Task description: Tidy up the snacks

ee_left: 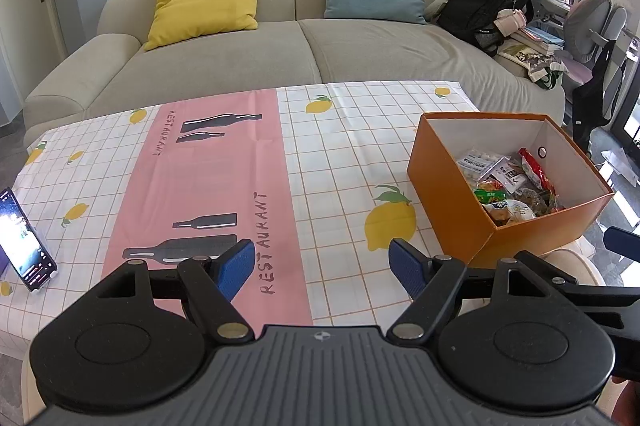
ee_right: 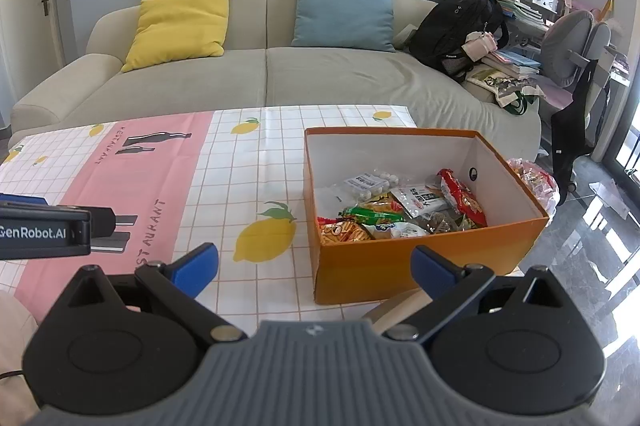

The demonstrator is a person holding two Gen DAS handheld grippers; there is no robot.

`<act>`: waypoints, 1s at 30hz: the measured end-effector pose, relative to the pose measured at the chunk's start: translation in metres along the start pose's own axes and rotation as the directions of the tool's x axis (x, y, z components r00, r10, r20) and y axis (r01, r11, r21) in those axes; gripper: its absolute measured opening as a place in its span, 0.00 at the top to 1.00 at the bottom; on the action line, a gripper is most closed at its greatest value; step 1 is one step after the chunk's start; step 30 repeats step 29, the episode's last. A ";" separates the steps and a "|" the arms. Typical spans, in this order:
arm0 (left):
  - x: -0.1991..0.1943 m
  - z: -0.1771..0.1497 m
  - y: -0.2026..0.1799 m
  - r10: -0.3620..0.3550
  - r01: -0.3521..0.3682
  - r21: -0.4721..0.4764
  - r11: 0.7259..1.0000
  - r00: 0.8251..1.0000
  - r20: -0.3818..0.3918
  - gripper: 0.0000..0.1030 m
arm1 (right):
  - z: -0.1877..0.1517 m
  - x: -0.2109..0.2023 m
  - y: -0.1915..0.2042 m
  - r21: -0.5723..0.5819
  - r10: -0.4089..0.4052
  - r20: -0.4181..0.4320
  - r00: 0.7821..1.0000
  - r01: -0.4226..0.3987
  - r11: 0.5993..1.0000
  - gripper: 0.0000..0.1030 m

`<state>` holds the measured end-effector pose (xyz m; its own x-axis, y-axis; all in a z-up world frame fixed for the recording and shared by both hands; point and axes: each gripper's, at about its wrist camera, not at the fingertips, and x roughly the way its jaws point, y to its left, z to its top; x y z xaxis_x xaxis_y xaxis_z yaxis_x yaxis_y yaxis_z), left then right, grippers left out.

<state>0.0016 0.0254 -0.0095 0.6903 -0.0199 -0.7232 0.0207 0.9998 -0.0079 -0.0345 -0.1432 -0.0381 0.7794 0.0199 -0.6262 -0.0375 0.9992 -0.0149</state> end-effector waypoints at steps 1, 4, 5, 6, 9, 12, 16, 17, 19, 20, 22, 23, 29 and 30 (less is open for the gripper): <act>0.000 0.000 0.000 0.000 0.000 0.000 1.000 1.000 0.000 0.13 | 0.000 0.000 0.000 0.000 -0.001 0.000 1.000 0.001 1.000 0.03; -0.001 0.000 0.000 -0.002 0.002 -0.001 1.000 1.000 -0.001 0.13 | 0.000 0.000 0.000 0.000 0.000 -0.001 1.000 0.000 1.000 0.03; -0.001 -0.001 -0.001 -0.003 0.003 -0.002 1.000 1.000 -0.001 0.13 | 0.000 0.000 0.000 -0.001 0.000 -0.001 1.000 0.000 1.000 0.03; -0.001 -0.001 0.000 -0.003 0.003 -0.001 1.000 1.000 -0.001 0.13 | 0.000 0.001 0.000 -0.002 0.001 -0.002 1.000 -0.001 1.000 0.03; -0.002 -0.002 -0.001 -0.002 0.002 -0.003 1.000 1.000 -0.005 0.13 | 0.000 0.001 0.000 -0.001 0.002 -0.004 1.000 -0.002 1.000 0.03; -0.002 -0.002 -0.001 -0.005 0.005 -0.005 1.000 1.000 -0.006 0.13 | -0.001 0.002 -0.001 -0.001 0.006 -0.007 1.000 -0.006 1.000 0.03; -0.003 -0.002 -0.002 -0.008 0.008 -0.001 1.000 1.000 -0.003 0.13 | -0.001 0.003 -0.001 -0.002 0.008 -0.008 1.000 -0.009 1.000 0.03; -0.003 -0.002 -0.002 -0.007 0.007 -0.001 1.000 1.000 -0.003 0.13 | -0.001 0.003 -0.002 -0.003 0.009 -0.008 1.000 -0.009 1.000 0.03; -0.003 -0.002 -0.002 -0.007 0.007 -0.002 1.000 1.000 -0.003 0.13 | -0.001 0.003 -0.002 -0.003 0.008 -0.008 1.000 -0.008 1.000 0.03; -0.003 -0.002 -0.002 -0.007 0.007 -0.003 1.000 1.000 -0.003 0.13 | -0.001 0.003 -0.002 -0.002 0.008 -0.008 1.000 -0.008 1.000 0.03; -0.003 -0.001 -0.002 -0.006 0.006 -0.004 1.000 1.000 -0.004 0.13 | -0.001 0.003 -0.001 -0.002 0.008 -0.009 1.000 -0.008 1.000 0.03; -0.003 -0.001 -0.002 -0.005 0.005 -0.004 1.000 1.000 -0.004 0.13 | -0.001 0.003 -0.001 -0.002 0.008 -0.009 1.000 -0.008 1.000 0.03; -0.003 0.000 -0.002 -0.005 0.005 -0.004 1.000 1.000 -0.002 0.13 | -0.002 0.002 -0.002 -0.009 0.012 -0.009 1.000 -0.012 1.000 0.03; -0.003 0.000 -0.002 -0.005 0.005 -0.004 1.000 1.000 -0.002 0.13 | -0.002 0.002 -0.002 -0.009 0.012 -0.009 1.000 -0.012 1.000 0.03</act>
